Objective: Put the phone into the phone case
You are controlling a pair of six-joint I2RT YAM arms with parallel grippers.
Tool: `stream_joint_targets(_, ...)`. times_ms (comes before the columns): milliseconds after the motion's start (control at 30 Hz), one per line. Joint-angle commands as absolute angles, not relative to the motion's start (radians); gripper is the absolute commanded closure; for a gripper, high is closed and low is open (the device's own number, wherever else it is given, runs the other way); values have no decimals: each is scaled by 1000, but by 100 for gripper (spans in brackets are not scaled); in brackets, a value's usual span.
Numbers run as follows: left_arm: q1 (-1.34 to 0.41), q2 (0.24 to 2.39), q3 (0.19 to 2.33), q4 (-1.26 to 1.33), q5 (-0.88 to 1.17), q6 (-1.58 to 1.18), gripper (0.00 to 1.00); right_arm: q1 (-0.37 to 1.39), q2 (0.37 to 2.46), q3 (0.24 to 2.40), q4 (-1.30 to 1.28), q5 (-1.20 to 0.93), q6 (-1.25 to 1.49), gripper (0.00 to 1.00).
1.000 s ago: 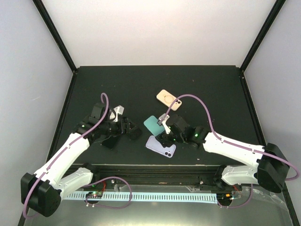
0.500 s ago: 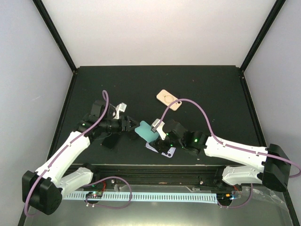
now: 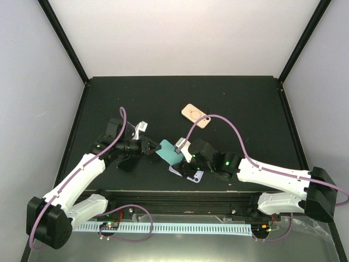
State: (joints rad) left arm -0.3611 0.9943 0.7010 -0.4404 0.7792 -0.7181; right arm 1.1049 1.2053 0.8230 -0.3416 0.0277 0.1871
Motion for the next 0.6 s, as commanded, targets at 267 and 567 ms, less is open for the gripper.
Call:
stream_joint_targets(267,-356,967,681,-376,830,-804,98,1113,1123,861,-300,106,149,16)
stream_joint_targets(567,-353,933,665,-351,825,-895,98,1178,1000,814,-260,250,23,19)
